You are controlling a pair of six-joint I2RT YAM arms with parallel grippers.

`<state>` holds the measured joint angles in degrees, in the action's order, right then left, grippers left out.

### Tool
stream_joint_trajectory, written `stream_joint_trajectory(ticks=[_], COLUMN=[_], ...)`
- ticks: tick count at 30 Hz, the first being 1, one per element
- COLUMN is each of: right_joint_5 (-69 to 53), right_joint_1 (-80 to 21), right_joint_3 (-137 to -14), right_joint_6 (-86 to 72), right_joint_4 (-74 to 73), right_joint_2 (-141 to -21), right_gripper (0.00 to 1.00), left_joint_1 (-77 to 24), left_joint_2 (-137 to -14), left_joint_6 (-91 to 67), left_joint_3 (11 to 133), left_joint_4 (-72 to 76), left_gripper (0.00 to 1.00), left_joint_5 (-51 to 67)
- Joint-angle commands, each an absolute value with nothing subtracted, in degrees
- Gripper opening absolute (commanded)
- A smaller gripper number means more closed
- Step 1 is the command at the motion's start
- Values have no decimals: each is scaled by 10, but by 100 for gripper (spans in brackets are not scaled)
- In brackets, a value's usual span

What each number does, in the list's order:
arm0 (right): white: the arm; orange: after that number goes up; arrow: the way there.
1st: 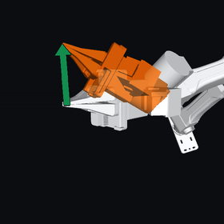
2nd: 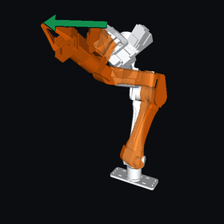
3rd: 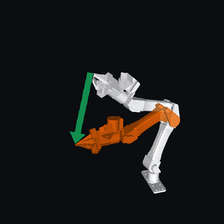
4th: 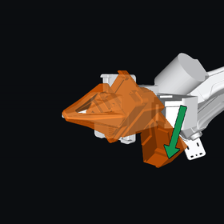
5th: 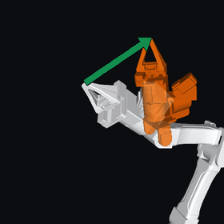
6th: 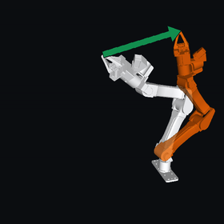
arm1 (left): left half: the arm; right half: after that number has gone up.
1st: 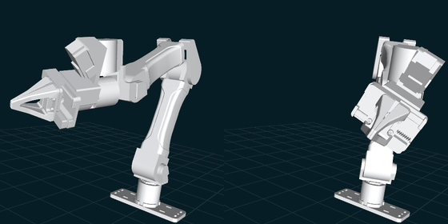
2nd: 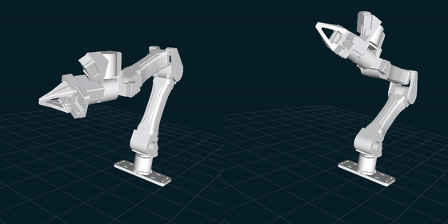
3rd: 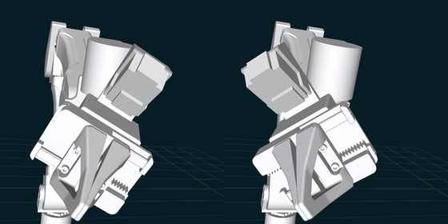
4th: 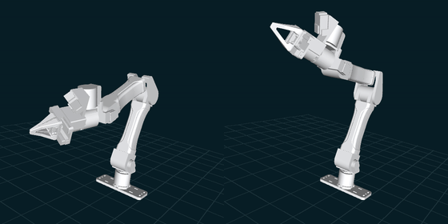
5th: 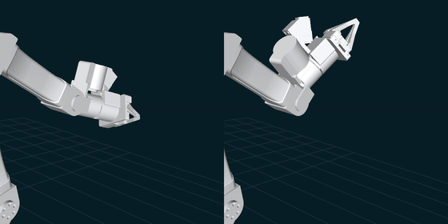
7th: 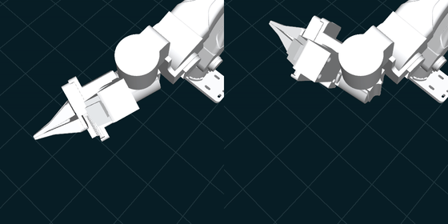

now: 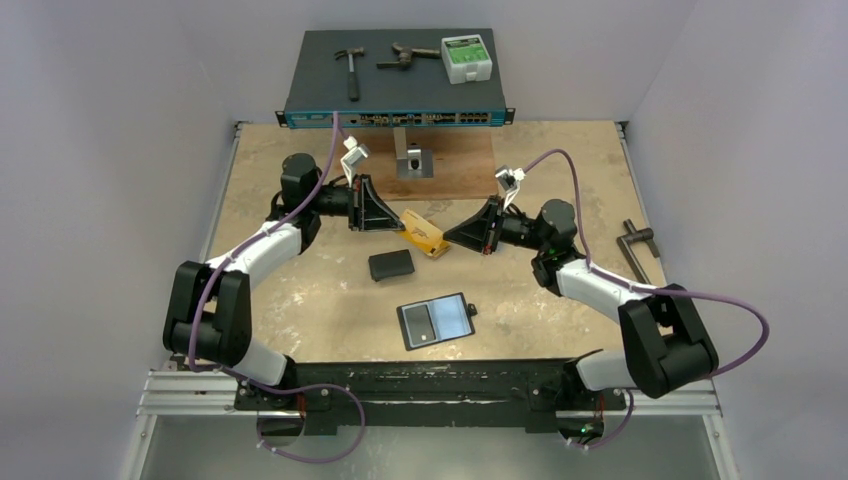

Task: Put the credit cards into the card holder
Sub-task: Place the credit card in the storage box.

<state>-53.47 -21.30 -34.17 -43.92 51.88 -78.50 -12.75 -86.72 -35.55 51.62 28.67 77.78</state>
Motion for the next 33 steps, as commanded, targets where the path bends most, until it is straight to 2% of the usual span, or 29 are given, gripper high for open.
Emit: stream_joint_trajectory(ticks=[1, 10, 22, 27, 29, 33], right_joint_5=[-531, -522, -500, -501, -520, -536], right_joint_1=[-211, -217, -258, -275, -271, -246], right_joint_3=[-355, -337, -300, -312, -310, -314], right_joint_6=[-438, -464, -496, -497, -502, -498], right_joint_4=[545, 585, 654, 656, 662, 648], right_joint_2=[-788, -798, -820, -825, -822, -795], right_gripper=[0, 0, 0, 0, 22, 40], left_joint_1=[-124, -124, -124, -124, -124, -124], left_joint_2=[-846, -847, -933, -921, -907, -879], left_joint_6=[-354, -373, -703, -684, -654, -595], left_joint_3=[513, 507, 471, 458, 451, 438], left_joint_4=[308, 326, 751, 738, 708, 651], left_gripper=[0, 0, 0, 0, 0, 0], left_joint_5=[785, 774, 743, 740, 741, 741])
